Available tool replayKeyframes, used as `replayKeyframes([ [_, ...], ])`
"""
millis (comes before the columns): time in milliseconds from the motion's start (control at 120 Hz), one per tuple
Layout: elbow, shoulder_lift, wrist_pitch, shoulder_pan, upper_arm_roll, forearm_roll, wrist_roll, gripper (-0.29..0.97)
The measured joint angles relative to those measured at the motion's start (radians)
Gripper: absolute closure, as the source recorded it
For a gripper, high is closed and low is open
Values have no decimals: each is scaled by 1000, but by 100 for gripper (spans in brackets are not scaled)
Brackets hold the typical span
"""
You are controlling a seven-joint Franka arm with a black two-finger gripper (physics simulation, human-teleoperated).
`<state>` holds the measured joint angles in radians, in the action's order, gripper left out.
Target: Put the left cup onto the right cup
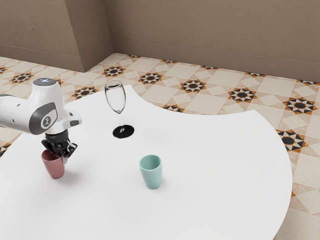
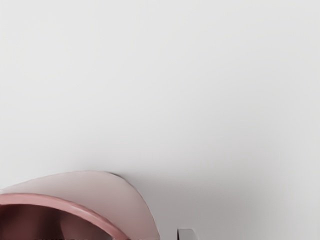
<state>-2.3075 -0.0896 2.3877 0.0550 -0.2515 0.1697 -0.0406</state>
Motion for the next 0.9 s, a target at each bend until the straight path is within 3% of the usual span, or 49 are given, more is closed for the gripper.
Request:
replayKeyframes([
  [392, 4, 14, -39, 2, -11, 10, -3, 77],
  [625, 12, 76, -85, 0, -5, 25, -9, 78],
  [900, 113, 124, -184, 115, 152, 24, -37, 78],
])
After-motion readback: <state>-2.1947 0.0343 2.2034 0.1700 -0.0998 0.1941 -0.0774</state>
